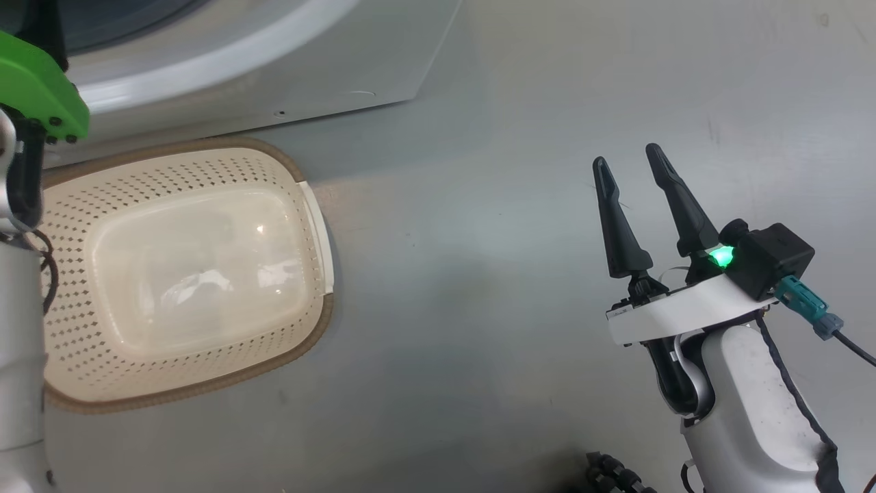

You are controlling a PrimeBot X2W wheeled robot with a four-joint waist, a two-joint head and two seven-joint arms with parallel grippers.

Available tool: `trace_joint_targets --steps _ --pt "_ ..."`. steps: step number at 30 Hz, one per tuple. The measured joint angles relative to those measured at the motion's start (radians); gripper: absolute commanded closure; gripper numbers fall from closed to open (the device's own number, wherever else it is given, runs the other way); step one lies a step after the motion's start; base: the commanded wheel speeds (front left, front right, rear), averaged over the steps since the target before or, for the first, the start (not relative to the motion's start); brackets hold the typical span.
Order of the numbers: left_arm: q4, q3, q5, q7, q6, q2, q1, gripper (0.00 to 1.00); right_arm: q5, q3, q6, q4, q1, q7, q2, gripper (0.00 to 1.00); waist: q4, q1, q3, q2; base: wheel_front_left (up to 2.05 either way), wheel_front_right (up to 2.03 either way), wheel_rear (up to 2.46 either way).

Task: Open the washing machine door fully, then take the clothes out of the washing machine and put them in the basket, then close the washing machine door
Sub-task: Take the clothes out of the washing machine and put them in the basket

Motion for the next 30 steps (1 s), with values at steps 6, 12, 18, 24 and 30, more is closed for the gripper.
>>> trace_joint_targets --steps 6,12,18,24,30 --pt "0.045 0.017 0.0 0.053 -0.007 0.045 -0.086 0.0 0.022 0.013 0.0 0.007 -0.011 0.0 0.0 0.0 -0.057 0.0 0.022 0.0 0.0 0.0 0.0" --pt "0.079 0.043 0.0 0.08 -0.007 0.083 -0.166 0.0 0.051 0.028 0.0 0.009 -0.012 0.0 0.001 0.0 -0.102 -0.0001 0.042 0.0 0.0 0.0 0.0" --pt "0.13 0.046 -0.001 0.124 -0.006 0.09 -0.213 0.0 0.054 0.03 0.0 0.009 -0.017 0.0 0.001 0.0 -0.127 -0.0001 0.065 0.0 0.0 0.0 0.0" --pt "0.177 0.046 0.002 0.165 0.016 0.099 -0.232 0.0 0.062 0.029 -0.001 0.008 -0.041 0.0 0.001 0.0 -0.132 -0.0001 0.087 0.0 0.0 0.0 0.0" --pt "0.224 0.044 0.002 0.193 0.021 0.1 -0.244 1.0 0.062 0.029 -0.001 0.01 -0.061 0.0 0.001 0.0 -0.13 -0.0001 0.094 0.0 0.0 0.0 0.0"
